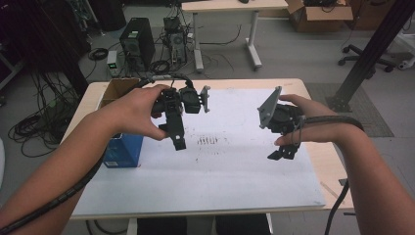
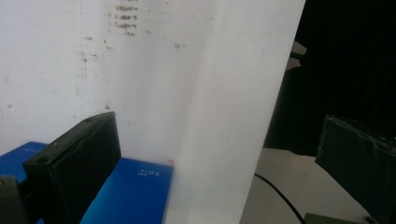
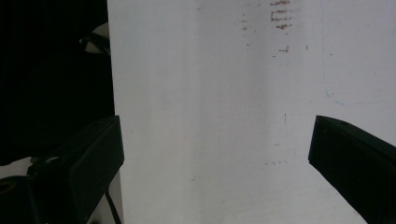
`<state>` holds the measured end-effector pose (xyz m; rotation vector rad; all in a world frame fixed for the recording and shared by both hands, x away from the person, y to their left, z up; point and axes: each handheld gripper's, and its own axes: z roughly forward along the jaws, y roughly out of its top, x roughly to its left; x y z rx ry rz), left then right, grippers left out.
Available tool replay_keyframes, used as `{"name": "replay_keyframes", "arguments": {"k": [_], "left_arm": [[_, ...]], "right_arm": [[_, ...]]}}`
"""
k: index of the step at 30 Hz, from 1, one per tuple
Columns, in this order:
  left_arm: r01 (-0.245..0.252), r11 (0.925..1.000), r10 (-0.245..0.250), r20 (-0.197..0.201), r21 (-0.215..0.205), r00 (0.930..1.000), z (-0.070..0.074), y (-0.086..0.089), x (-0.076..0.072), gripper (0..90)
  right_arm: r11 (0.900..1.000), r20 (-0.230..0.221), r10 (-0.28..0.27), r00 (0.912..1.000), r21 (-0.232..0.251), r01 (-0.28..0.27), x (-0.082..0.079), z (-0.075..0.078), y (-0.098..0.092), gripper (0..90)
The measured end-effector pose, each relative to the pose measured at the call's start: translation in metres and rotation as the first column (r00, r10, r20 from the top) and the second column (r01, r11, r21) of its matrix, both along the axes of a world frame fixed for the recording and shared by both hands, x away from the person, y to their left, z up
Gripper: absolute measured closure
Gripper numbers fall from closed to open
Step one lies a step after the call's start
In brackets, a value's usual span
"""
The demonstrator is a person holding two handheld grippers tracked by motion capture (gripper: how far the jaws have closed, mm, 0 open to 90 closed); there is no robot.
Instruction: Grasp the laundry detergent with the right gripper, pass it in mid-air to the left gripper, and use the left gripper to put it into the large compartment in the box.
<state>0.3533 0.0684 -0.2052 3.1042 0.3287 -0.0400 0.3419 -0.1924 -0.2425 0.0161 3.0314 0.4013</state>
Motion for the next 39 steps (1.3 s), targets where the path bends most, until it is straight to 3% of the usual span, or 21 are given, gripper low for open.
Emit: {"name": "replay_keyframes", "arguments": {"k": [5, 18, 35, 39], "left_arm": [[0.039, 0.9992, -0.039, -0.002, -0.003, 0.9992, -0.001, 0.007, 0.002, 0.2], [0.04, 0.9991, -0.04, -0.016, -0.012, 0.9991, -0.002, 0.013, 0.014, 0.2], [0.048, 0.9988, -0.048, -0.015, -0.008, 0.9987, 0.001, 0.012, 0.013, 0.2], [0.023, 0.9986, -0.024, -0.018, -0.049, 0.9996, 0.001, 0.015, 0.012, 0.2]], "right_arm": [[1.0, 0.008, -0.011, 0.9999, -0.005, 0.011, 0.01, 0.004, -0.001, 3.3], [0.999, -0.02, -0.026, 0.9995, -0.029, 0.025, 0.031, -0.003, 0.001, 3.6], [0.999, -0.013, -0.03, 0.9995, -0.035, 0.029, 0.027, 0.0, 0.004, 3.7], [0.999, -0.003, -0.031, 0.9995, -0.019, 0.031, 0.023, 0.0, 0.005, 3.4]]}}
